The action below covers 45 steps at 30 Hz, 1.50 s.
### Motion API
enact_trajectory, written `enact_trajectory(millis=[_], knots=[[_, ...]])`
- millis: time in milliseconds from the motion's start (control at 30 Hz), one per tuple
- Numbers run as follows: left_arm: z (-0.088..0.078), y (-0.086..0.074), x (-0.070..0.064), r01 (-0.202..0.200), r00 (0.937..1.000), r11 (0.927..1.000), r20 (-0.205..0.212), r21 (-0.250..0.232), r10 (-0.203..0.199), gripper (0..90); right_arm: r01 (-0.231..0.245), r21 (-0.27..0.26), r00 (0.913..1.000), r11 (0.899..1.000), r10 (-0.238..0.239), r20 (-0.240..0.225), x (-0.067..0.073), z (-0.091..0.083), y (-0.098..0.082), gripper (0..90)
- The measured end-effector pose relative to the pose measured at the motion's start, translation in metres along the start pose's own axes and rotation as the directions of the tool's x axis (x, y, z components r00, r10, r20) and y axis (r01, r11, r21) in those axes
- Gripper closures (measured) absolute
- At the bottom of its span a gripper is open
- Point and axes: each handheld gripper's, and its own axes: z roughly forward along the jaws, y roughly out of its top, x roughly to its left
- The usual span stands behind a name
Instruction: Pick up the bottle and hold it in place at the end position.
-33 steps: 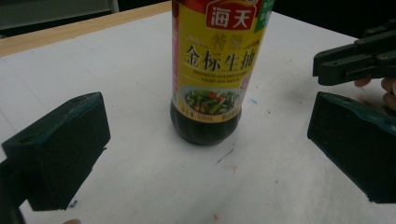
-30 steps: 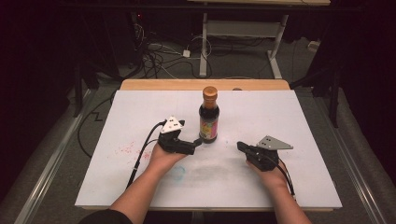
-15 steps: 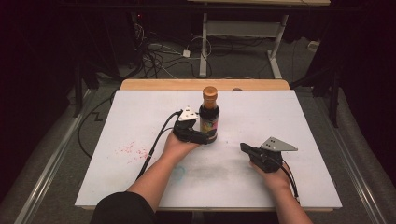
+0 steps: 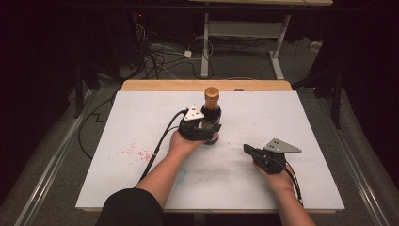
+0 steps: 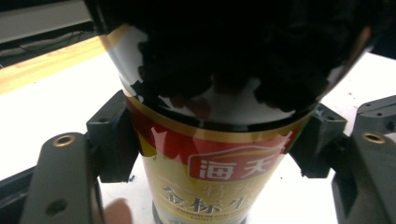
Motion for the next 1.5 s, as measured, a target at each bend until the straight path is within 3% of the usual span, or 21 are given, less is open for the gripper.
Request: enact_trajectory(millis=[400, 433, 467, 500, 533, 600, 633, 667, 700, 733, 800, 867, 1000, 1033, 1067, 1100, 1133, 1400, 1433, 1467, 1500], knots=[[-0.003, 0.002, -0.006, -0.012, 0.9998, 0.9999, -0.016, 0.011, 0.012, 28.7, 0.0, -0.005, 1.0, 1.0, 0.0, 0.0, -0.001, -0.001, 0.0, 90.0], [0.014, 0.004, -0.026, 0.266, 0.9632, 0.937, 0.02, -0.227, -0.268, 28.7, 0.0, -0.006, 1.0, 1.0, 0.0, -0.002, -0.001, -0.001, 0.0, 90.0], [0.024, 0.01, -0.036, 0.403, 0.9073, 0.8445, 0.034, -0.352, -0.419, 28.7, 0.0, -0.006, 1.0, 1.0, 0.0, -0.002, -0.001, -0.001, 0.0, 90.0], [0.022, 0.008, -0.037, 0.376, 0.9234, 0.8621, 0.061, -0.339, -0.379, 28.7, 0.001, -0.008, 1.0, 1.0, -0.001, -0.003, -0.001, -0.001, 0.0, 90.0], [0.024, 0.009, -0.04, 0.415, 0.9043, 0.8287, 0.069, -0.376, -0.421, 28.7, 0.0, -0.008, 1.0, 1.0, 0.0, -0.003, -0.001, -0.001, 0.0, 90.0], [0.024, 0.008, -0.04, 0.418, 0.9035, 0.8247, 0.077, -0.382, -0.422, 28.6, -0.002, -0.01, 1.0, 1.0, 0.002, -0.005, -0.001, -0.001, 0.0, 90.0], [0.023, 0.007, -0.038, 0.402, 0.9114, 0.8415, 0.068, -0.361, -0.406, 28.6, -0.006, -0.012, 1.0, 1.0, 0.006, -0.005, -0.001, -0.001, 0.0, 90.0], [0.017, 0.001, -0.029, 0.315, 0.9469, 0.9054, 0.031, -0.284, -0.32, 28.5, 0.002, -0.009, 1.0, 1.0, -0.002, -0.005, -0.001, -0.001, 0.0, 90.0], [0.015, 0.0, -0.026, 0.295, 0.9546, 0.9175, 0.039, -0.267, -0.295, 28.4, 0.004, -0.008, 1.0, 1.0, -0.004, -0.006, -0.001, -0.001, 0.0, 90.0], [0.019, 0.002, -0.03, 0.34, 0.938, 0.8877, 0.046, -0.31, -0.344, 28.3, 0.0, -0.006, 1.0, 1.0, 0.0, -0.009, -0.001, -0.001, 0.0, 90.0], [0.018, 0.0, -0.029, 0.315, 0.9471, 0.9014, 0.038, -0.297, -0.319, 28.2, 0.0, -0.003, 0.9999, 1.0, 0.0, -0.011, -0.001, 0.0, 0.0, 90.0], [0.018, -0.001, -0.03, 0.336, 0.9399, 0.8871, 0.05, -0.317, -0.338, 28.2, -0.001, -0.002, 0.9999, 1.0, 0.001, -0.012, -0.001, 0.0, 0.0, 90.0], [0.019, -0.001, -0.031, 0.333, 0.9406, 0.8872, 0.048, -0.319, -0.336, 28.2, -0.004, -0.008, 0.9997, 1.0, 0.003, -0.023, 0.0, 0.0, 0.004, 90.0], [0.025, 0.003, -0.038, 0.434, 0.8962, 0.8051, 0.101, -0.405, -0.432, 28.3, -0.013, -0.015, 0.9997, 1.0, 0.012, -0.023, 0.001, 0.0, 0.006, 90.0], [0.025, 0.003, -0.038, 0.433, 0.8965, 0.8054, 0.1, -0.405, -0.432, 28.3, -0.01, -0.019, 0.9996, 1.0, 0.009, -0.026, 0.0, -0.001, 0.008, 90.0], [0.019, -0.001, -0.031, 0.335, 0.9398, 0.8856, 0.048, -0.322, -0.338, 28.3, -0.013, -0.025, 0.9995, 1.0, 0.012, -0.028, 0.001, -0.001, 0.01, 90.0], [0.025, 0.003, -0.038, 0.432, 0.897, 0.8059, 0.101, -0.405, -0.43, 28.3, -0.013, -0.032, 0.9995, 0.999, 0.012, -0.029, 0.001, -0.001, 0.017, 90.0], [0.024, 0.002, -0.038, 0.429, 0.899, 0.807, 0.104, -0.406, -0.426, 28.3, 0.01, -0.064, 0.9994, 0.998, -0.012, -0.033, 0.002, -0.002, 0.052, 90.0], [0.019, -0.002, -0.031, 0.341, 0.938, 0.8792, 0.056, -0.333, -0.342, 28.3, 0.01, -0.064, 0.9994, 0.998, -0.012, -0.033, 0.002, -0.002, 0.052, 90.0], [0.025, 0.002, -0.038, 0.434, 0.8962, 0.801, 0.108, -0.412, -0.43, 28.3, 0.015, -0.067, 0.9993, 0.998, -0.017, -0.033, 0.002, -0.002, 0.056, 90.0], [0.019, -0.003, -0.031, 0.34, 0.9381, 0.8788, 0.056, -0.335, -0.342, 28.3, 0.017, -0.07, 0.9992, 0.997, -0.019, -0.034, 0.003, -0.002, 0.059, 90.0]])
